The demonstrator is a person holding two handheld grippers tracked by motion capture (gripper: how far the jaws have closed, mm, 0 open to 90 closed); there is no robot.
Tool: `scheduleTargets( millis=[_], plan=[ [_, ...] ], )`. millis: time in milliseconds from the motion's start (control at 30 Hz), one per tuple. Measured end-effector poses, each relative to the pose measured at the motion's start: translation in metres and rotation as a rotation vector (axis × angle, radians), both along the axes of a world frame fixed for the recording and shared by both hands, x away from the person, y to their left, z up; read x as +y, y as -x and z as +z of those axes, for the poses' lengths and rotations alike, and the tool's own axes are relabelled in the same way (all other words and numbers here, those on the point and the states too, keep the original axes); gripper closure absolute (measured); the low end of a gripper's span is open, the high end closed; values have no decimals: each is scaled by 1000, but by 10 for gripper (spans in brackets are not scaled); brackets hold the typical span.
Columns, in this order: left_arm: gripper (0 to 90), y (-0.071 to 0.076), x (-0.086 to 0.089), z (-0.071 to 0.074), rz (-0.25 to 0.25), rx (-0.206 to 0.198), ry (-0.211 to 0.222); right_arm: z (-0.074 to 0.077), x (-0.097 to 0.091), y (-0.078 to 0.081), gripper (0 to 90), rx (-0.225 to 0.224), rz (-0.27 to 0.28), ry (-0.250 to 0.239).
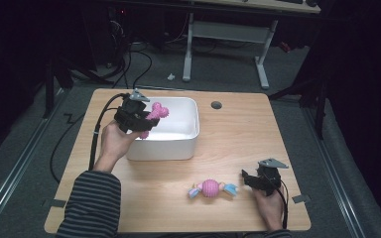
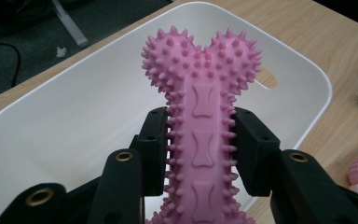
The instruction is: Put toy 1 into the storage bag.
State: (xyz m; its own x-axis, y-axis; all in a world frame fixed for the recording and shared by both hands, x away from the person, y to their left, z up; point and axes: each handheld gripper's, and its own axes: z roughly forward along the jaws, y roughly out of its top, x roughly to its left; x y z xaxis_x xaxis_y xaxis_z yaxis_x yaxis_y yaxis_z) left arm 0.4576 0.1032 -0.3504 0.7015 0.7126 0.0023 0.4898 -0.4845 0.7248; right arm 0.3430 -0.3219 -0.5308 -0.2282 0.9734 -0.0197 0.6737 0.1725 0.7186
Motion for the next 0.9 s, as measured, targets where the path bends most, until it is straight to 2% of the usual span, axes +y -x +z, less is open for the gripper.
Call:
scheduleTargets(
  millis=[200, 400, 900],
  plan=[
    [587, -10, -1, -8, 26, 6, -23, 0, 0, 0, 243, 1, 3, 2],
    [587, -18, 0, -16, 58, 10, -29, 0, 0, 0, 243, 1, 3, 1],
    [581, -26, -12, -31, 46, 61, -76, 0, 1, 1, 243, 3, 4, -1]
  ],
)
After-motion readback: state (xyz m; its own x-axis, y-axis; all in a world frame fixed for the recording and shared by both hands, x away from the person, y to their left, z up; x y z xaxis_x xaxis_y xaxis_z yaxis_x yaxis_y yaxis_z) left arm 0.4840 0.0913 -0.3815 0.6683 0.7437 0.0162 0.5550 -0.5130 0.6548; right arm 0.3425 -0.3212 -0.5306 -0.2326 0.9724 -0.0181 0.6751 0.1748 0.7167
